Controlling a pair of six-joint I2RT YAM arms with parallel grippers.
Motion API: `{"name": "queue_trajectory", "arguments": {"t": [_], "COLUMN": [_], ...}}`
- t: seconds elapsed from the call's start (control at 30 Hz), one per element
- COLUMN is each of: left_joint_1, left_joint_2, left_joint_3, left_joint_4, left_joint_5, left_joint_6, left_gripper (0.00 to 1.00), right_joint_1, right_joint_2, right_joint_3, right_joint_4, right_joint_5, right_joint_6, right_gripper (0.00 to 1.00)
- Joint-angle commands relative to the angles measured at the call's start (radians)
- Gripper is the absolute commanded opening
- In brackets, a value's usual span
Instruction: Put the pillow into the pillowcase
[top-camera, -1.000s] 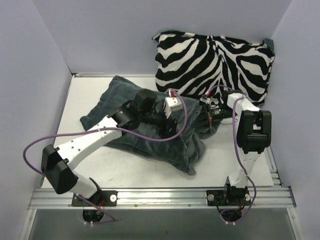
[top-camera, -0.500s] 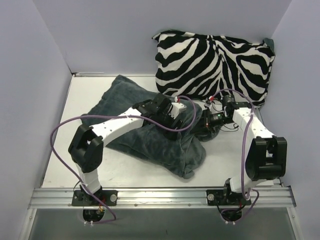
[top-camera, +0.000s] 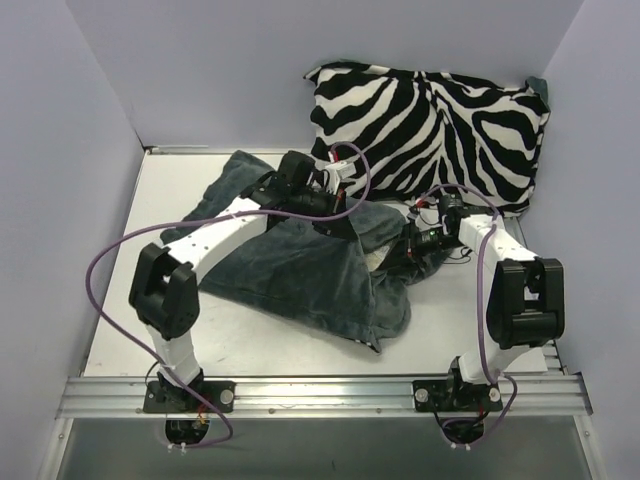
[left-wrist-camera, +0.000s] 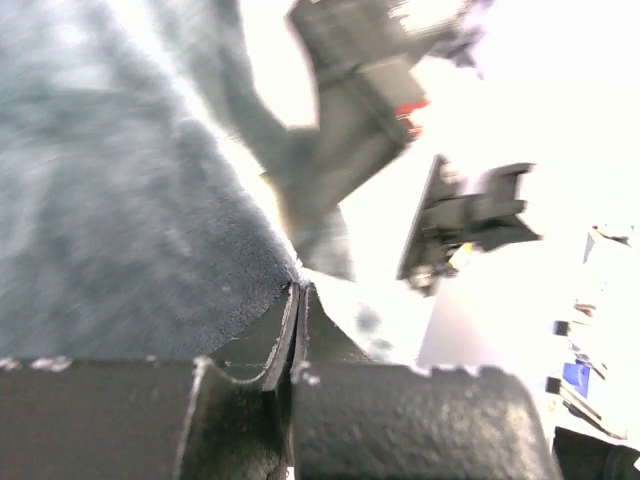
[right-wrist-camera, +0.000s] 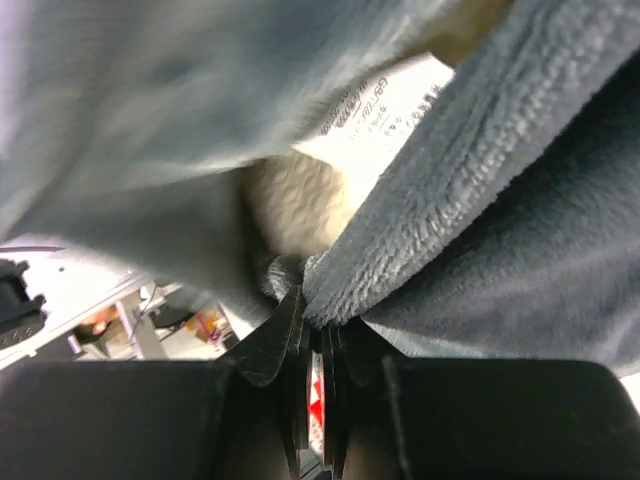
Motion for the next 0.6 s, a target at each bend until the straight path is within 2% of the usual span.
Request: {"name": "queue_trajectory", "arguments": {"t": [0.0, 0.17, 0.23, 0.27, 0.3, 0.33, 0.4, 0.43, 0.47, 0.5, 0.53, 0.57], "left_joint_1": [-0.03, -0.055, -0.059, -0.059, -0.055, -0.041, -0.018, 0.019, 0.037, 0.056, 0.079, 0.117], "left_joint_2": [-0.157, -0.212, -0.218, -0.218, -0.218, -0.218, -0.224, -0.229, -0.243, -0.249, -0.253, -0.253], "left_joint_3": [0.042, -0.067, -0.079, -0.085, -0.09, -0.09, -0.095, -0.102, -0.11, -0.108, -0.099, -0.087], "left_joint_4": [0.208, 0.239, 0.247, 0.216, 0.199, 0.172, 0.083, 0.069, 0.045, 0.028, 0.006, -0.064], "left_joint_5": [0.169, 0.186, 0.185, 0.18, 0.179, 0.179, 0.136, 0.117, 0.073, 0.041, 0.015, -0.007], "left_joint_6": [-0.075, -0.048, -0.031, -0.016, 0.012, 0.032, 0.081, 0.083, 0.084, 0.11, 0.132, 0.161], "left_gripper": [0.0, 0.0, 0.0, 0.06, 0.18, 0.3, 0.54, 0.6, 0.66, 0.7, 0.75, 0.76], "right_joint_1": [0.041, 0.135, 0.14, 0.126, 0.111, 0.094, 0.025, 0.002, -0.026, -0.049, -0.104, -0.129], "right_joint_2": [0.036, 0.159, 0.176, 0.174, 0.157, 0.138, 0.04, 0.003, -0.033, -0.08, -0.094, -0.1], "right_joint_3": [0.034, 0.167, 0.224, 0.243, 0.259, 0.267, 0.24, 0.202, 0.183, 0.166, 0.152, 0.154], "right_joint_4": [0.076, 0.199, 0.274, 0.288, 0.323, 0.35, 0.399, 0.394, 0.387, 0.332, 0.28, 0.199], "right_joint_5": [0.023, 0.037, -0.003, -0.017, -0.044, -0.133, -0.187, -0.214, -0.231, -0.241, -0.244, -0.22], "right_joint_6": [0.036, 0.154, 0.203, 0.22, 0.263, 0.294, 0.332, 0.319, 0.302, 0.279, 0.197, 0.126], "right_gripper": [0.0, 0.01, 0.09, 0.12, 0.16, 0.3, 0.51, 0.76, 0.93, 1.0, 1.0, 1.0]}}
